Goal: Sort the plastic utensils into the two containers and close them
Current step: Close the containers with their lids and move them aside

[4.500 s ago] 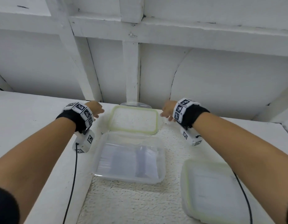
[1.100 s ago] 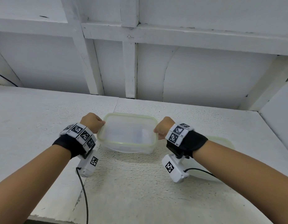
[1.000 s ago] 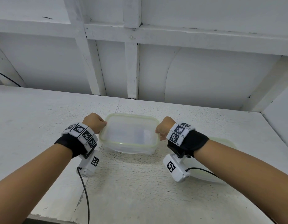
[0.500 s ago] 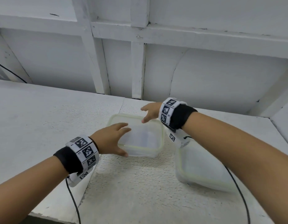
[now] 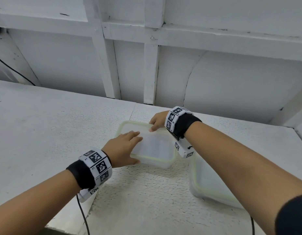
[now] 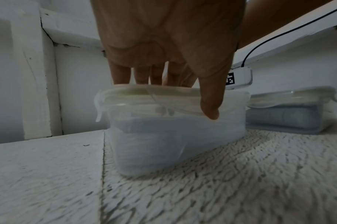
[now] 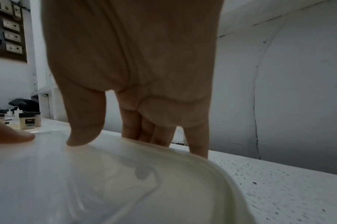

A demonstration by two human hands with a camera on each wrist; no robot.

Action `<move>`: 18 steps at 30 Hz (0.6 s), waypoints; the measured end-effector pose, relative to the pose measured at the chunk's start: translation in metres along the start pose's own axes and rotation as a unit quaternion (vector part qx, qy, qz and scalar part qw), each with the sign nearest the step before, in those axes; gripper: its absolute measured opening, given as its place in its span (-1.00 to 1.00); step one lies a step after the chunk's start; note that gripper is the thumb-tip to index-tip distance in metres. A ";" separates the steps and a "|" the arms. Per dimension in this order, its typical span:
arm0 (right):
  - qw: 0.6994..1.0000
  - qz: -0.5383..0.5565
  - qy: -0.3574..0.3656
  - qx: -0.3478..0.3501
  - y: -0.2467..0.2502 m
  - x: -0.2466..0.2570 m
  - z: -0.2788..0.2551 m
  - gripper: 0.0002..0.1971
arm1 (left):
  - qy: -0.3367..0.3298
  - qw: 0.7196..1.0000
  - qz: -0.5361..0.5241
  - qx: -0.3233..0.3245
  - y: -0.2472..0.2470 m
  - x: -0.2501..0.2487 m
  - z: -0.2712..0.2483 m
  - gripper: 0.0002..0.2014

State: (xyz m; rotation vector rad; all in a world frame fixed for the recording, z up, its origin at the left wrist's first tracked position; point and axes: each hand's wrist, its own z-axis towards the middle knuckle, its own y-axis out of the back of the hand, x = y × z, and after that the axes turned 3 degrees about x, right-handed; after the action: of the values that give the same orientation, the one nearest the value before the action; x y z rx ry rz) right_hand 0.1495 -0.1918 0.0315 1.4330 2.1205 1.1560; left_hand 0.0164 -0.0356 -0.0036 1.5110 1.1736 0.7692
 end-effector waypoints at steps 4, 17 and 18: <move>1.000 0.004 -0.006 -0.001 -0.002 0.003 -0.004 -0.49 | -0.002 1.000 -0.009 -0.005 0.000 -0.001 0.000 -0.16; 0.919 0.358 -0.154 0.050 -0.031 -0.042 -0.042 -0.36 | 0.298 0.882 -0.354 0.086 0.034 0.061 0.018 -0.62; 0.906 0.387 -0.166 0.039 -0.033 -0.042 -0.040 -0.41 | 0.302 0.861 -0.399 0.088 0.035 0.061 0.020 -0.67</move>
State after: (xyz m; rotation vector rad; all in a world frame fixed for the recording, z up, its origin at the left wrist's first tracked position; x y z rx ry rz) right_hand 0.1218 -0.2516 0.0237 2.4218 1.3856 0.9458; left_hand 0.0644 0.0154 0.0183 0.7582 2.1962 0.5581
